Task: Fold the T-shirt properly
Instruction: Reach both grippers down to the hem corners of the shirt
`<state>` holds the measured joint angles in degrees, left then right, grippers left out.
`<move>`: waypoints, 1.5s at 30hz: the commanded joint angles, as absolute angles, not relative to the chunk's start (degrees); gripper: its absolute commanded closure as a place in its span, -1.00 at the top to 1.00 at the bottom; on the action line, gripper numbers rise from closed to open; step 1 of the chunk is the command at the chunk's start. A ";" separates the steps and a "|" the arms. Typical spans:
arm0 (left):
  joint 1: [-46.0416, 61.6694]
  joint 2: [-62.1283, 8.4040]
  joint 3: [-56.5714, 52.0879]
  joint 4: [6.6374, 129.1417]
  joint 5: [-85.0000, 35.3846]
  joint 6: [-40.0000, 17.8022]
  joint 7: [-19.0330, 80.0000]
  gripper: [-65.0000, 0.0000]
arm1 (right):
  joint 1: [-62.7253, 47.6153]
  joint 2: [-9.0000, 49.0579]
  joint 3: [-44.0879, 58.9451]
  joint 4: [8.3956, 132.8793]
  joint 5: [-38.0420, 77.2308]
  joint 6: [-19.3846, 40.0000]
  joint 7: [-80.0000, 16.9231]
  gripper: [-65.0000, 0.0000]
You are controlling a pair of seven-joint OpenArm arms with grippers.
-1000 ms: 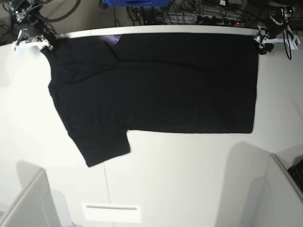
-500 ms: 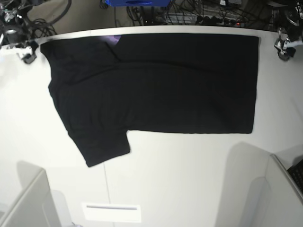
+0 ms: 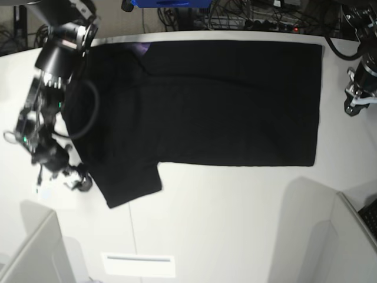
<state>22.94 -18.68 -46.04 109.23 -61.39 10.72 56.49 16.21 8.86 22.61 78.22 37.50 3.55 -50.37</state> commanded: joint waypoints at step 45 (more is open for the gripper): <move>23.16 -19.74 -46.37 109.93 -54.20 10.42 56.57 -1.00 | 37.49 15.96 -11.38 30.99 37.49 6.90 -27.91 -1.00</move>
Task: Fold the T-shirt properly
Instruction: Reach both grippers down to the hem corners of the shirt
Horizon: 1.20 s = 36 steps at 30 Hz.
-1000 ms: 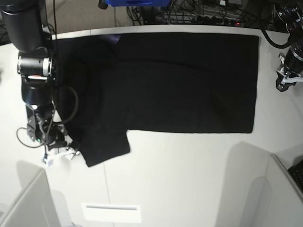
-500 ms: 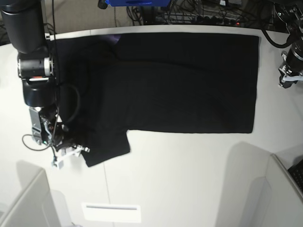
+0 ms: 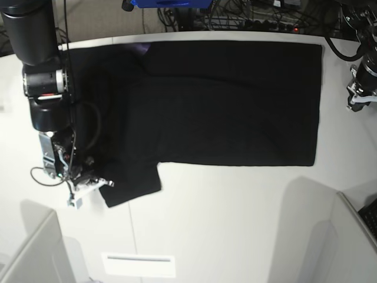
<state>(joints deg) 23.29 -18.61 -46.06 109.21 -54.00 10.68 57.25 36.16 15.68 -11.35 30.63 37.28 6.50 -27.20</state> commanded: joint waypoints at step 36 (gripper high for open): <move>-24.31 -26.42 -4.53 52.35 -41.10 10.42 45.23 0.31 | 35.47 16.31 -11.38 37.67 37.49 6.55 -26.33 -1.00</move>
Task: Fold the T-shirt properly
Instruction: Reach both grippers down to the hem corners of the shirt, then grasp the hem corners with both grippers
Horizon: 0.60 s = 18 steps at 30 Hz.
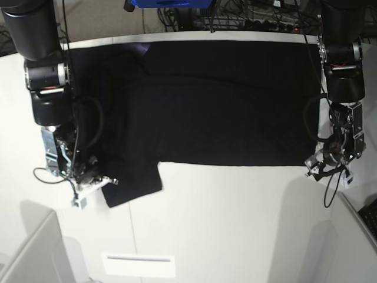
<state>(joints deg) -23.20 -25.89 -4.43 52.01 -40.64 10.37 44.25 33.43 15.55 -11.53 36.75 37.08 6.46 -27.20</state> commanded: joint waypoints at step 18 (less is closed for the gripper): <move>-24.75 -25.98 1.36 52.88 -41.36 10.42 44.79 0.30 | 35.47 16.22 -11.38 37.67 37.49 6.55 -26.33 -1.00</move>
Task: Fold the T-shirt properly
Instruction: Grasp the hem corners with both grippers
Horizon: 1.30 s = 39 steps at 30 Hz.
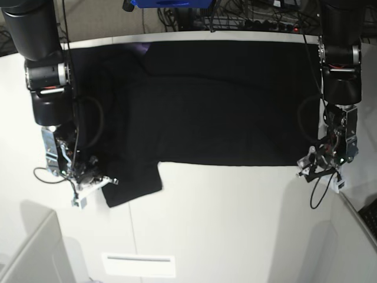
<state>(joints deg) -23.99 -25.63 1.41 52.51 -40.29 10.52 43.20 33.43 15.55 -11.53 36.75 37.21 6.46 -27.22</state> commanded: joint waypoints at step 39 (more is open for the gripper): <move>-20.35 -25.80 1.36 61.32 -41.54 10.42 44.97 -1.00 | 31.16 17.80 -11.38 45.32 37.41 6.64 -23.16 -1.00</move>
<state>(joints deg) -19.05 -24.95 1.58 60.29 -41.63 10.52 45.23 29.41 17.17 -11.62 44.27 37.01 6.46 -24.47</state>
